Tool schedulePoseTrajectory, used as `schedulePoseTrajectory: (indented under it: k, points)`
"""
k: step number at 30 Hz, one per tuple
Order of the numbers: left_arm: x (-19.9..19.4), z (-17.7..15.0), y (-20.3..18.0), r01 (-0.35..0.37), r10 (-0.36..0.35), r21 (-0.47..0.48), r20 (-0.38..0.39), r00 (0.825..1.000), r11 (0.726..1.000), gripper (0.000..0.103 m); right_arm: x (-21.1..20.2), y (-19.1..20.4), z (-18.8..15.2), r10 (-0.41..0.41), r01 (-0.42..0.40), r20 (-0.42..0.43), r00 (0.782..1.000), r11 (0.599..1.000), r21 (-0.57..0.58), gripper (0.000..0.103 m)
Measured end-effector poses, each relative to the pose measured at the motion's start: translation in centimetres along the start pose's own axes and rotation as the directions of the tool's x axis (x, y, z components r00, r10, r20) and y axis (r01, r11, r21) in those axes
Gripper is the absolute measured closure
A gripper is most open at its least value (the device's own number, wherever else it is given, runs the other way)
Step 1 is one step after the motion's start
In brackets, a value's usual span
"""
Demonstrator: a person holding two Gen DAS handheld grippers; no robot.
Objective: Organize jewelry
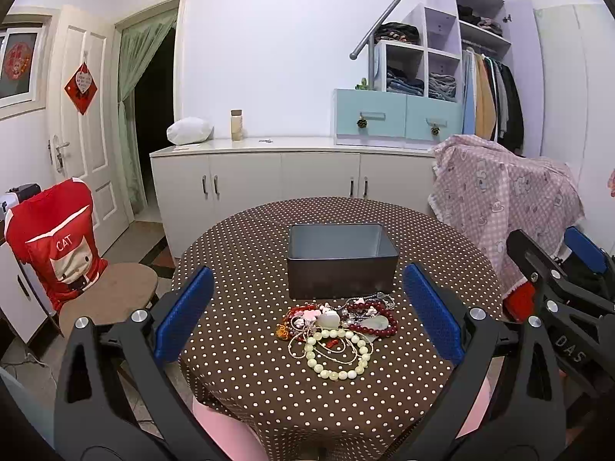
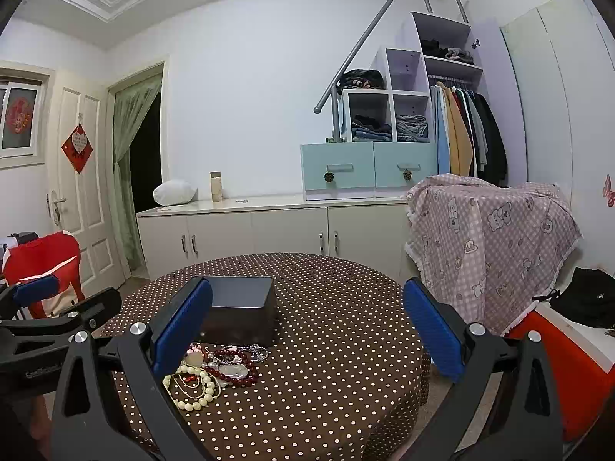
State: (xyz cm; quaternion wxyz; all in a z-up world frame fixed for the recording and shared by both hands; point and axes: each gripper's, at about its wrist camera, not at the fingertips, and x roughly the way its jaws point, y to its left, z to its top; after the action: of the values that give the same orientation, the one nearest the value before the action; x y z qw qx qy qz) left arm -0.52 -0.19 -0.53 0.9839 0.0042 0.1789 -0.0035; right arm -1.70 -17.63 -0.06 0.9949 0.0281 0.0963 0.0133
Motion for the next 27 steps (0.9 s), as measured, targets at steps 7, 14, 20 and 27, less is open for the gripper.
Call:
schedulePoseTrajectory:
  k: [7, 14, 20, 27]
  points:
    - [-0.08, -0.05, -0.07, -0.003, 0.003, 0.000, 0.001, 1.000, 1.000, 0.006, 0.12, -0.07, 0.03, 0.000, 0.000, -0.003, 1.000, 1.000, -0.001, 0.007]
    - [-0.02, -0.07, -0.02, -0.009, 0.009, -0.004, -0.005, 1.000, 1.000, 0.006, 0.09, -0.18, 0.00, 0.007, -0.007, 0.004, 1.000, 1.000, -0.007, 0.007]
    - [0.07, 0.03, 0.02, -0.011, 0.011, -0.003, -0.002, 1.000, 1.000, 0.006, 0.02, -0.30, -0.03, 0.004, -0.004, 0.006, 1.000, 1.000, -0.003, 0.007]
    - [0.22, 0.21, 0.38, -0.021, 0.021, -0.007, -0.004, 1.000, 1.000, 0.006, -0.21, -0.45, -0.04, 0.006, -0.006, 0.011, 1.000, 1.000, 0.001, 0.007]
